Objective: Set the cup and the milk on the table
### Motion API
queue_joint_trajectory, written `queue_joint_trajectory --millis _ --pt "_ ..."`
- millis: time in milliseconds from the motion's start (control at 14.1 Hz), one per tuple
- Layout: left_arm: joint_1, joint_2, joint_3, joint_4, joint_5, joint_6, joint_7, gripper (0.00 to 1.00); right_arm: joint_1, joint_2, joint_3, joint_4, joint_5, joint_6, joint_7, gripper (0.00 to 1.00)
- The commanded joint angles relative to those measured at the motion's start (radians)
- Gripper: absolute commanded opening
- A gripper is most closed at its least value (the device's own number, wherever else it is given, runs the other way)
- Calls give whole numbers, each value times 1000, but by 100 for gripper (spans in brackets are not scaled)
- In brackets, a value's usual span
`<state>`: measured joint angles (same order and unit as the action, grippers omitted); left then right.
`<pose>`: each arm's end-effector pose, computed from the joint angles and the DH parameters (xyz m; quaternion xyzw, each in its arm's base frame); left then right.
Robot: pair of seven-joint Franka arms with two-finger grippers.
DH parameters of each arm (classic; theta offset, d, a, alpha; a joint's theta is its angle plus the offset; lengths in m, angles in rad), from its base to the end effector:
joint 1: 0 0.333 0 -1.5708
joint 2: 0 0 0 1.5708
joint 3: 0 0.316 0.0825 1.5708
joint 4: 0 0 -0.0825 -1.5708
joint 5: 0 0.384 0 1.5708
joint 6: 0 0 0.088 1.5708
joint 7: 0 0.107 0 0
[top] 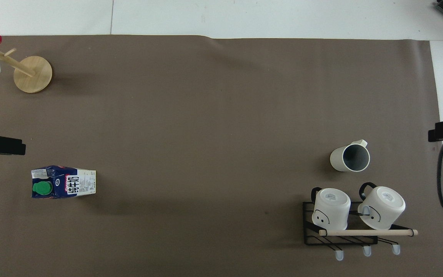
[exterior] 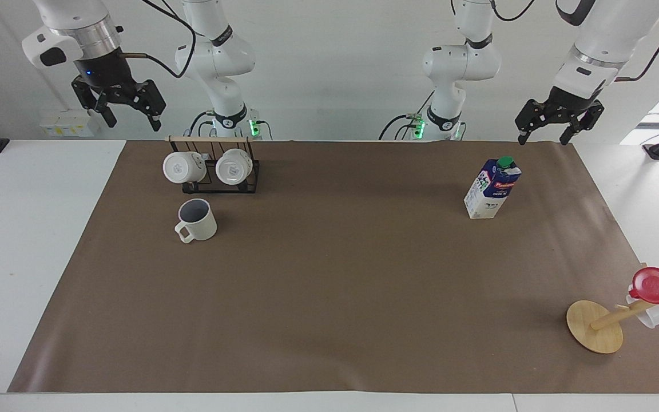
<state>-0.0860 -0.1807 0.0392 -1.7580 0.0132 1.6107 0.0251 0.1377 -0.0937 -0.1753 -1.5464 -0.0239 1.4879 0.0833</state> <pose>0.5001 -0.0202 0.6346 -0.9992 0.0363 -0.0167 0.0029 0.5157 -0.0274 0.6779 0.9980 -0.0614 0.0170 0.0033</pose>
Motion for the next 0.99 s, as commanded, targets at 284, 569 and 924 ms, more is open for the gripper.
queue_joint_trajectory --millis 284,569,924 --pt "-1 -2 2 12 10 -17 -1 100 -6 -29 2 -35 12 0 -8 100" --pt "-11 -2 -1 12 8 -17 4 100 -6 -31 2 -40 10 0 -8 100" --pt "-15 -2 -12 12 8 -18 3 100 -4 -35 2 -55 4 6 -7 100"
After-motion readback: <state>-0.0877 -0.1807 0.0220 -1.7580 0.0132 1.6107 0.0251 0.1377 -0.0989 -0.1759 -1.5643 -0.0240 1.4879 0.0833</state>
